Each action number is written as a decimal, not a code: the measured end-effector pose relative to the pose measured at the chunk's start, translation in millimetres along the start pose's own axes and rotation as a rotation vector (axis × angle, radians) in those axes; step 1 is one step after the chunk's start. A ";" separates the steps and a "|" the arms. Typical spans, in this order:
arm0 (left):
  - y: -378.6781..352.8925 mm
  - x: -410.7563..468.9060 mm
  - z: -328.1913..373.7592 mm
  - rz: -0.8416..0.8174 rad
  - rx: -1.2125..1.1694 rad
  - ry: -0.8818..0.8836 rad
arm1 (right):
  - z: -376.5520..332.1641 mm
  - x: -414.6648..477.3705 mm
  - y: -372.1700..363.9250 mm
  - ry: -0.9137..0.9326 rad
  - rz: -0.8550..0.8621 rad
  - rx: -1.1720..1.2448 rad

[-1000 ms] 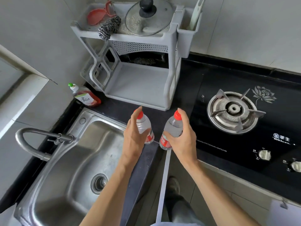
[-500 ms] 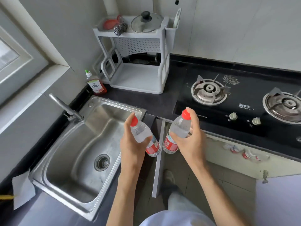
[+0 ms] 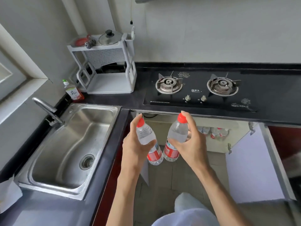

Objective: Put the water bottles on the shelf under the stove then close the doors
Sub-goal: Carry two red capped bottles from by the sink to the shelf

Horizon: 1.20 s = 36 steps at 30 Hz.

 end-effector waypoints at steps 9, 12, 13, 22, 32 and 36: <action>-97.8 -51.2 44.3 -0.208 0.127 -0.091 | 45.5 -51.2 115.0 -0.082 0.116 -0.064; -142.7 -79.7 60.6 -0.281 0.112 -0.104 | 63.2 -70.2 160.2 -0.090 0.132 -0.094; -157.7 -90.9 65.4 -0.302 0.109 -0.104 | 70.1 -77.1 175.3 -0.092 0.137 -0.107; -266.3 -202.8 78.0 -0.385 0.112 -0.075 | 156.1 -163.7 289.1 -0.212 0.155 -0.126; -301.0 -265.9 64.2 -0.376 0.115 0.008 | 198.3 -217.0 309.7 -0.259 0.034 -0.156; -302.1 -262.8 49.0 -0.361 0.115 0.039 | 203.2 -215.5 297.0 -0.271 -0.014 -0.185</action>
Point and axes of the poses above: each hand's wrist, its own x-axis towards the middle knuckle, its own y-axis out of the back of the hand, z = x × y, the point moved 1 cm from there along x, towards the middle knuckle, and after that the axes turned 11 degrees about -x, right-handed, at the moved point
